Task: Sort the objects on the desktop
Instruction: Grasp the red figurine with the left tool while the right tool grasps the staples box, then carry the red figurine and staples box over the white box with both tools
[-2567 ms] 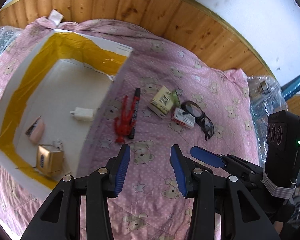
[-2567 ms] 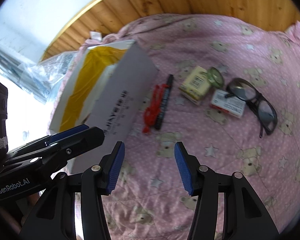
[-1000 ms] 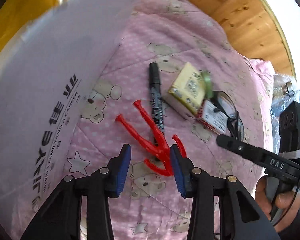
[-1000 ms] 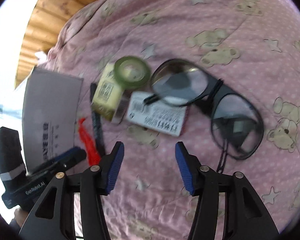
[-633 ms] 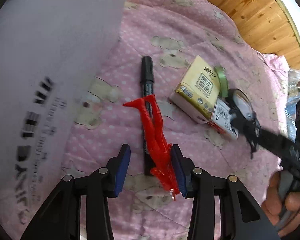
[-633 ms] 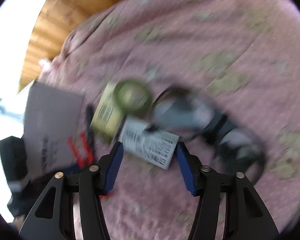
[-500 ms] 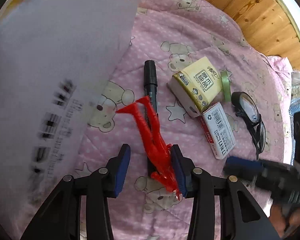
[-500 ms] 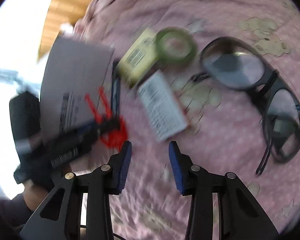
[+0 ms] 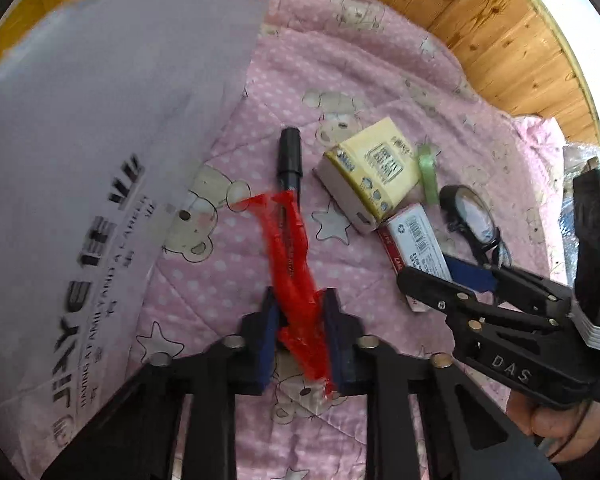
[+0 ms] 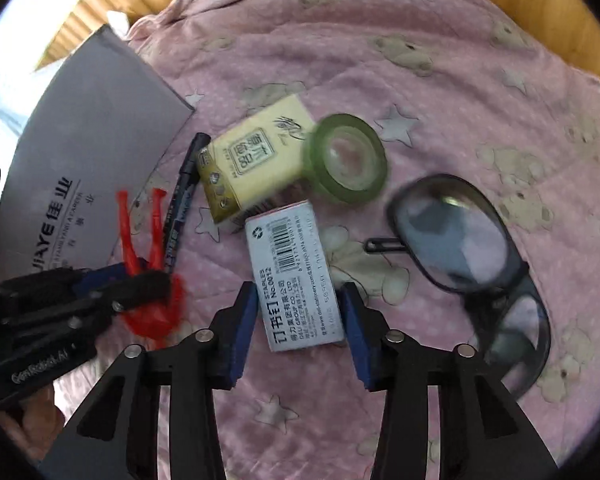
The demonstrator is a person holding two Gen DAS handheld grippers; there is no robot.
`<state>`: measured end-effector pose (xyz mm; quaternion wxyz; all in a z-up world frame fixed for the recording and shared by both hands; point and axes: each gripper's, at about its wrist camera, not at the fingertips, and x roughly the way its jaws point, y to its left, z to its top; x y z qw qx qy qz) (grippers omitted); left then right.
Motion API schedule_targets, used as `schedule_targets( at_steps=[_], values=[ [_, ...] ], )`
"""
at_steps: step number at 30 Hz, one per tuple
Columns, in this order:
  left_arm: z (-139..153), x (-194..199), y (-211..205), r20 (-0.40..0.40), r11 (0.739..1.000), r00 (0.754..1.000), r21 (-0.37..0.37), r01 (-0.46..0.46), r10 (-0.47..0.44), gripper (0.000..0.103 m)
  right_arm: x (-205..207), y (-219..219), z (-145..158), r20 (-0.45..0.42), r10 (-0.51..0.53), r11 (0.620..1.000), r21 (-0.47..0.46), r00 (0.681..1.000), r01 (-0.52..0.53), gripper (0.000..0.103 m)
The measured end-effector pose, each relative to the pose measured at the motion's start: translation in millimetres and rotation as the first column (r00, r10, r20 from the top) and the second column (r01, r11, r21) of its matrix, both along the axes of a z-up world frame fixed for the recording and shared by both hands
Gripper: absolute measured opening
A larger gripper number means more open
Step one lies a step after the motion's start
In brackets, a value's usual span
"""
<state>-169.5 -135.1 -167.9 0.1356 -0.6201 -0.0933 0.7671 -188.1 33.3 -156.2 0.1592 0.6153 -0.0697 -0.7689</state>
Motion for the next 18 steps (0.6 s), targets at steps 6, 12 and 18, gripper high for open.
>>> schedule_targets(
  at_steps=[6, 12, 18],
  values=[
    [3, 8, -5, 0.017, 1.000, 1.000, 0.016, -0.016, 0.016, 0.016, 15, 30, 3, 0.054, -0.126, 0.988, -0.086, 0.991, 0.131, 0.043],
    [18, 20, -10, 0.008, 0.999, 1.000, 0.033, -0.022, 0.022, 0.016, 27, 35, 15, 0.060, -0.157, 0.979, -0.125, 0.986, 0.163, 0.043],
    [44, 27, -4, -0.027, 0.999, 1.000, 0.035, 0.017, -0.017, 0.016, 38, 25, 29, 0.043, -0.143, 0.977, -0.154, 0.989, 0.148, 0.043]
  ],
)
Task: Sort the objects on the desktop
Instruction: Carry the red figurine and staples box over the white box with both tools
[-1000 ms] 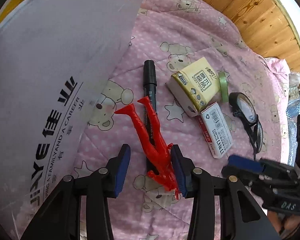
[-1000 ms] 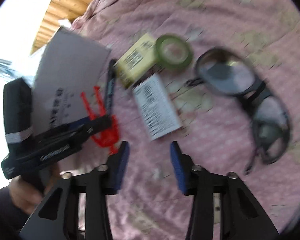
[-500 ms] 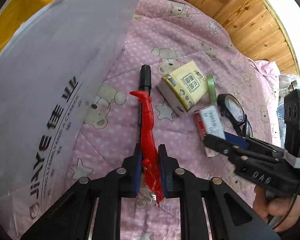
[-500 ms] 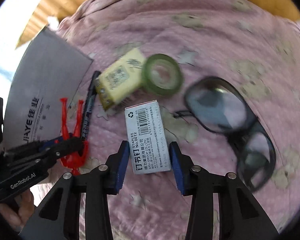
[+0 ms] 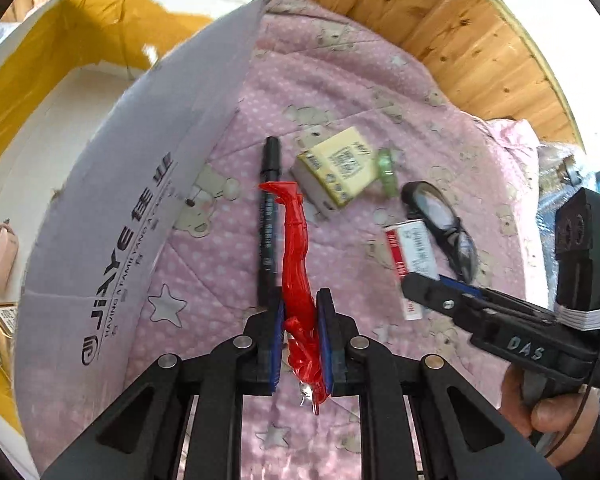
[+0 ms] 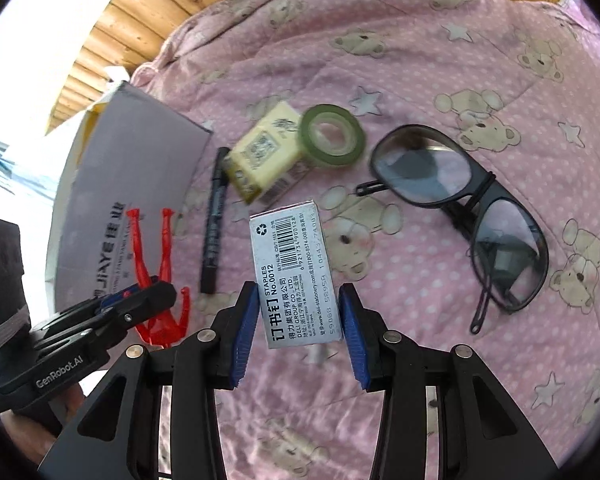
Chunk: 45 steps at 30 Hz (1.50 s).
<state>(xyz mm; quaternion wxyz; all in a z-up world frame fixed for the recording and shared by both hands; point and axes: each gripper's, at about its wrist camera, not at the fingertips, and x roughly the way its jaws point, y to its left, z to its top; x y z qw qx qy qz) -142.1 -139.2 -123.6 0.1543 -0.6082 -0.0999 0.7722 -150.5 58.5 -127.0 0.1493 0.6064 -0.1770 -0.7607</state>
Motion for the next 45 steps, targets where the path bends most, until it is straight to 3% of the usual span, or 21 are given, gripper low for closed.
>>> schedule_targets(
  at_steps=[17, 45],
  values=[
    [64, 33, 4, -0.103, 0.999, 0.994, 0.010, 0.045, -0.044, 0.016, 36, -6, 52, -0.058, -0.021, 1.000, -0.023, 0.998, 0.019, 0.043],
    [128, 95, -30, -0.229, 0.995, 0.973, 0.099, 0.022, 0.001, 0.016, 92, -55, 116, -0.154, 0.060, 0.998, 0.029, 0.986, -0.056, 0.043]
  ],
)
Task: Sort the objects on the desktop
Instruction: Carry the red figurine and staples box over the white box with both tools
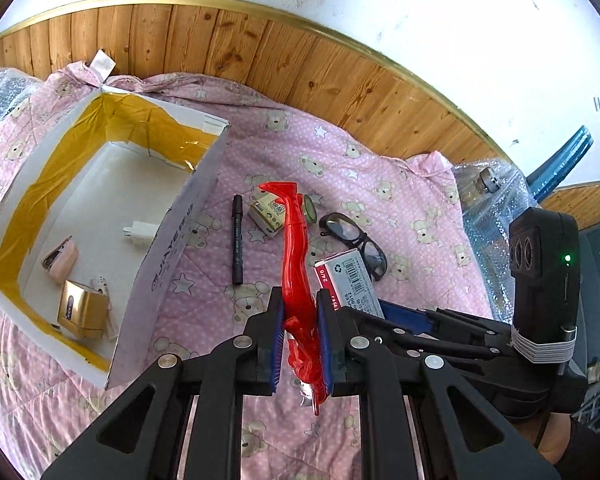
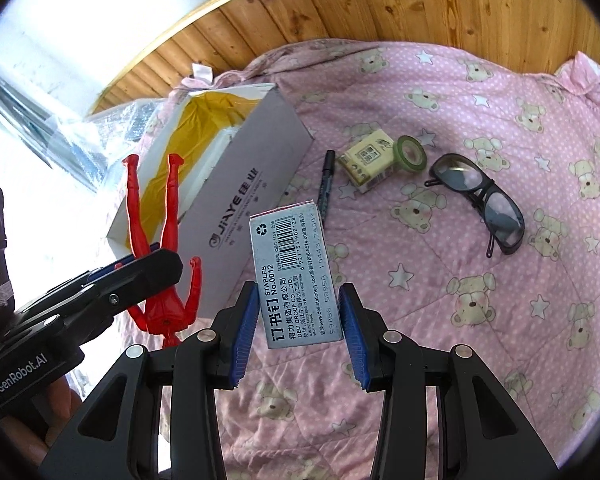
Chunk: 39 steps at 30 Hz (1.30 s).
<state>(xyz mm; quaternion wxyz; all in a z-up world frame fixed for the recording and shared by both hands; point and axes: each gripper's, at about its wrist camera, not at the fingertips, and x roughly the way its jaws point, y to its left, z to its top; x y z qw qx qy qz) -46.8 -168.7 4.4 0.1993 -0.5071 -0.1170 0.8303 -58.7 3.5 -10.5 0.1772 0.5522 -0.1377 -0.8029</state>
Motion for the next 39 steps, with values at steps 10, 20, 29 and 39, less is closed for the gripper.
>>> schedule_targets(
  at_steps=[10, 20, 29, 39],
  values=[
    [17, 16, -14, -0.035, 0.999, 0.999, 0.035, -0.026, 0.028, 0.016, 9, -15, 20, -0.033, 0.027, 1.000, 0.016, 0.999, -0.026, 0.043],
    [32, 21, -40, -0.064, 0.995, 0.994, 0.064, -0.079, 0.083, 0.016, 9, -44, 32, -0.057, 0.083, 0.996, 0.032, 0.995, -0.081, 0.043],
    [37, 16, -73, -0.072, 0.983, 0.984, 0.094, -0.155, 0.162, 0.016, -4, -77, 46, -0.085, 0.146, 0.989, 0.046, 0.986, -0.143, 0.043],
    [36, 3, -112, -0.062, 0.964, 0.967, 0.120, -0.237, 0.245, 0.016, -25, -117, 54, -0.099, 0.211, 0.977, 0.059, 0.973, -0.205, 0.043]
  ],
)
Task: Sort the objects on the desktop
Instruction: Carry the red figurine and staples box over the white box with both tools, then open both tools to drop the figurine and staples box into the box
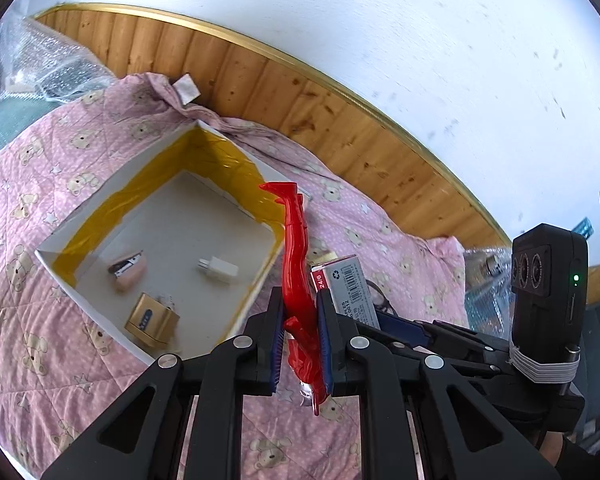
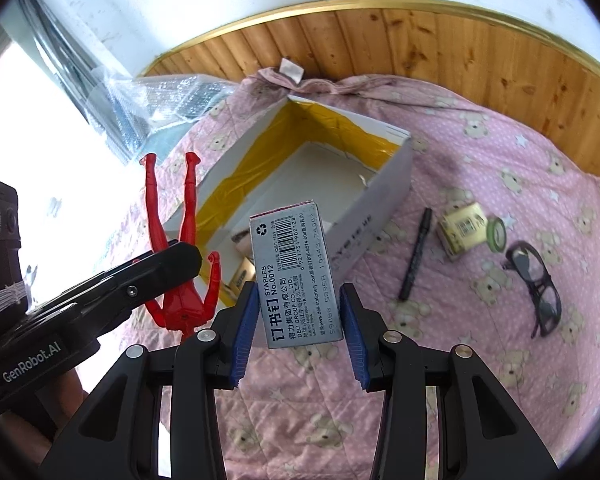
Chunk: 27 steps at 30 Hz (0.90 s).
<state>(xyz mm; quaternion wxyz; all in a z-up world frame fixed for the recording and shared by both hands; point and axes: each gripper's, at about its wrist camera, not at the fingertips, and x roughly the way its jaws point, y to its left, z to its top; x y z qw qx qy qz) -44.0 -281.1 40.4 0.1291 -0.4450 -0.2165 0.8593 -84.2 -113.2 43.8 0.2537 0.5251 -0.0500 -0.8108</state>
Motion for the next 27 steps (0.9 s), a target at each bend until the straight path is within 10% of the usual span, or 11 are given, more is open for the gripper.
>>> schedule_targets(
  at_steps=[27],
  values=[
    [-18, -93, -57, 0.023, 0.995, 0.995, -0.004, -0.098, 0.098, 0.016, -89, -66, -12, 0.007, 0.089, 0.996, 0.004, 0.996, -0.089, 0.043]
  ],
)
